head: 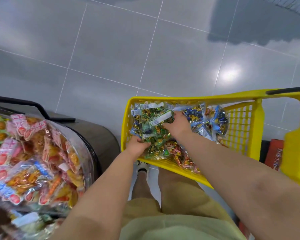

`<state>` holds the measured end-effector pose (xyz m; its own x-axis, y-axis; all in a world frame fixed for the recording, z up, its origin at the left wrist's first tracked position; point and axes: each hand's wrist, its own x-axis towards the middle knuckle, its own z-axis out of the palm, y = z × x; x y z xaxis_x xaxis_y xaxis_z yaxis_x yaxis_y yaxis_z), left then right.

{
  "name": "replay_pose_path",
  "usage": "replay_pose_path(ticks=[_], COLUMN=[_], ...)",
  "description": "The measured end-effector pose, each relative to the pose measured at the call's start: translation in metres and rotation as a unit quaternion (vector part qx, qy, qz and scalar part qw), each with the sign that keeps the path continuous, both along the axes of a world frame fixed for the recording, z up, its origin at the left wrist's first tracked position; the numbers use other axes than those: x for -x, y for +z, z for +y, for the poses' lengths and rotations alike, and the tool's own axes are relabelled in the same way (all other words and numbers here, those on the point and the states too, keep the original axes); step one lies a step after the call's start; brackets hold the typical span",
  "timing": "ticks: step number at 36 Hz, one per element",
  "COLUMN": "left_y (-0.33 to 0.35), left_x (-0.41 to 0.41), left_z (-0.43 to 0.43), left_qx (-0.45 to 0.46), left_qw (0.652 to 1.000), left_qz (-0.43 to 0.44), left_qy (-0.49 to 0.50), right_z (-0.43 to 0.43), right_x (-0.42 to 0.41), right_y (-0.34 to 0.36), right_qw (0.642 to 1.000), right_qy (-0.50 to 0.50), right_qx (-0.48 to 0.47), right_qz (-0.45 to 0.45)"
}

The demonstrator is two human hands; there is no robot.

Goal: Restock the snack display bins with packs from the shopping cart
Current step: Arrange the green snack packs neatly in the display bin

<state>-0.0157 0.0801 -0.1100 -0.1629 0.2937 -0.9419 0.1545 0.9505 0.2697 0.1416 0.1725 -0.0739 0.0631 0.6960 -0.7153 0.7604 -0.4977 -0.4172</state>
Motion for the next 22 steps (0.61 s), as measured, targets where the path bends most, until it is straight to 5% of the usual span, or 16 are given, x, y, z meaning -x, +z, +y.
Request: replay_pose_path(ticks=[14,22], left_y=[0.059,0.062], left_x=[0.072,0.079], left_z=[-0.027,-0.033], left_qx=[-0.027,-0.068], left_qw=[0.976,0.954], left_qz=[-0.069,-0.019], left_qy=[0.202,0.291], right_z=[-0.017,-0.037], right_x=[0.027,0.006], right_y=[-0.018,-0.014], right_qw=[0.979,0.992], right_qy=[0.113,0.105], right_qx=[0.007,0.042], right_qz=[-0.169,-0.059])
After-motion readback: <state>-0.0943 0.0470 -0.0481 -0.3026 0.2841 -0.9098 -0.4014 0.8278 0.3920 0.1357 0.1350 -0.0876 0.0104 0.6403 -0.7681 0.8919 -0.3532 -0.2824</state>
